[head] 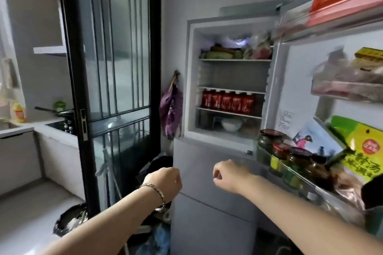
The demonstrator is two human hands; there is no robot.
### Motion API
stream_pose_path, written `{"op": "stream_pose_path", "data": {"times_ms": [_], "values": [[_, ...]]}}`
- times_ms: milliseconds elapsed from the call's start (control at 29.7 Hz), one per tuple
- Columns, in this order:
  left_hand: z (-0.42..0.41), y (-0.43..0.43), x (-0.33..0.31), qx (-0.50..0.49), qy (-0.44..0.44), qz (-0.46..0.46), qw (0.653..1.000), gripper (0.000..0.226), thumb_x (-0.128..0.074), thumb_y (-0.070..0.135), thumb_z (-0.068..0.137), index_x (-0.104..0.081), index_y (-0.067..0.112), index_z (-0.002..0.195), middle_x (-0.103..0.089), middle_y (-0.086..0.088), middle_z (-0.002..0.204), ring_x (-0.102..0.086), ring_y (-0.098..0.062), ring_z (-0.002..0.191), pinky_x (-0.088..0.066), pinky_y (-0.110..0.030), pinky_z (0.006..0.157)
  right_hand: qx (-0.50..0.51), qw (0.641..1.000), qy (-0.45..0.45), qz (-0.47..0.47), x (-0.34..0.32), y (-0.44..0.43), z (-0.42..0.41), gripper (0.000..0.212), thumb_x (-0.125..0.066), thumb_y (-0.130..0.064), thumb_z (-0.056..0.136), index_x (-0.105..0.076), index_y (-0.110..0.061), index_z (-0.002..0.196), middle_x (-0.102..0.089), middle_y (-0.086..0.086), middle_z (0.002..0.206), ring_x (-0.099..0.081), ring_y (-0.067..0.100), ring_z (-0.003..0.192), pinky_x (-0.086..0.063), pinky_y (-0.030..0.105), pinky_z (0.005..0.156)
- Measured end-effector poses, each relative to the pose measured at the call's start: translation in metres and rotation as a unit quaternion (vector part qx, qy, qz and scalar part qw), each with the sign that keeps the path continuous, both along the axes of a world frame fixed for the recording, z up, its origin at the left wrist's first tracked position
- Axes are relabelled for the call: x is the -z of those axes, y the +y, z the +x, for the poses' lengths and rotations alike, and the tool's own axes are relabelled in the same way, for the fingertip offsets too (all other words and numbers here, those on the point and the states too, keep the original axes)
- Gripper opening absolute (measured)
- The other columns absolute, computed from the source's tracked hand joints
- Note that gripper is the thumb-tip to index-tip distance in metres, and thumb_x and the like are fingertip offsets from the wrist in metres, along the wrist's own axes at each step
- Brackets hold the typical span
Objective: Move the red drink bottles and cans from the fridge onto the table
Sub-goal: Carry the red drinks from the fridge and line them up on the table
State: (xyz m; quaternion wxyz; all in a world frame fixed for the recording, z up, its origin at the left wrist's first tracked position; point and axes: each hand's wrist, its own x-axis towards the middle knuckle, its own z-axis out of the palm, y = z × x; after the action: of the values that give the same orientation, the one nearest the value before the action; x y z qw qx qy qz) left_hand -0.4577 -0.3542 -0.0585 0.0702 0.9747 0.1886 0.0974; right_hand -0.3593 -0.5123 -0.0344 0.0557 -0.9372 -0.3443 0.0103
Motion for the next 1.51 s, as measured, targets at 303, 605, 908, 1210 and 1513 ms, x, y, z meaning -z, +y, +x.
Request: {"op": "stream_pose_path", "data": {"times_ms": [303, 605, 908, 1210, 1513], "values": [[0.218, 0.100, -0.048, 0.074, 0.006, 0.037, 0.997, 0.028, -0.037, 0.025, 0.093, -0.058, 0.017, 0.109, -0.063, -0.001, 0.116, -0.061, -0.023, 0.106, -0.048, -0.032, 0.083, 0.116, 0.992, -0.047, 0.016, -0.045, 0.066, 0.189, 0.023, -0.047, -0.022, 0.090, -0.064, -0.015, 0.104, -0.066, 0.004, 0.109, -0.061, 0.027, 0.100, -0.048, 0.032, 0.080], [0.395, 0.141, -0.062, 0.126, -0.015, 0.012, 0.992, 0.025, -0.036, 0.020, 0.093, -0.058, 0.016, 0.104, -0.066, -0.003, 0.103, -0.059, -0.022, 0.086, -0.042, -0.027, 0.068, 0.234, 0.964, -0.059, 0.113, -0.039, 0.095, 0.346, 0.022, -0.051, -0.025, 0.090, -0.060, -0.016, 0.109, -0.063, 0.000, 0.107, -0.060, 0.023, 0.097, -0.047, 0.032, 0.077], [0.546, 0.155, -0.061, 0.173, -0.100, -0.023, 0.980, 0.027, -0.039, 0.027, 0.095, -0.056, 0.026, 0.117, -0.067, 0.005, 0.108, -0.063, -0.018, 0.097, -0.050, -0.028, 0.083, 0.369, 0.842, -0.016, 0.393, -0.033, 0.109, 0.549, 0.036, -0.063, -0.021, 0.085, -0.052, -0.001, 0.113, -0.054, 0.018, 0.120, -0.056, 0.029, 0.092, -0.041, 0.029, 0.073], [0.658, 0.157, -0.059, 0.258, -0.127, -0.119, 0.950, 0.029, -0.047, 0.023, 0.094, -0.050, 0.027, 0.123, -0.063, 0.014, 0.089, -0.064, -0.008, 0.083, -0.056, -0.029, 0.078, 0.383, 0.729, -0.002, 0.567, -0.024, 0.107, 0.667, 0.084, -0.077, -0.017, 0.074, -0.028, -0.006, 0.141, -0.052, 0.015, 0.134, -0.052, 0.029, 0.122, -0.039, 0.028, 0.095], [0.695, 0.131, -0.066, 0.395, -0.170, -0.208, 0.879, 0.043, -0.054, 0.016, 0.091, -0.045, 0.026, 0.132, -0.058, 0.014, 0.084, -0.060, -0.004, 0.070, -0.055, -0.024, 0.065, 0.436, 0.685, -0.101, 0.576, 0.000, 0.120, 0.643, 0.075, -0.068, -0.054, 0.031, -0.067, -0.015, 0.095, -0.068, 0.004, 0.095, -0.064, 0.023, 0.098, -0.055, 0.038, 0.085]]}}
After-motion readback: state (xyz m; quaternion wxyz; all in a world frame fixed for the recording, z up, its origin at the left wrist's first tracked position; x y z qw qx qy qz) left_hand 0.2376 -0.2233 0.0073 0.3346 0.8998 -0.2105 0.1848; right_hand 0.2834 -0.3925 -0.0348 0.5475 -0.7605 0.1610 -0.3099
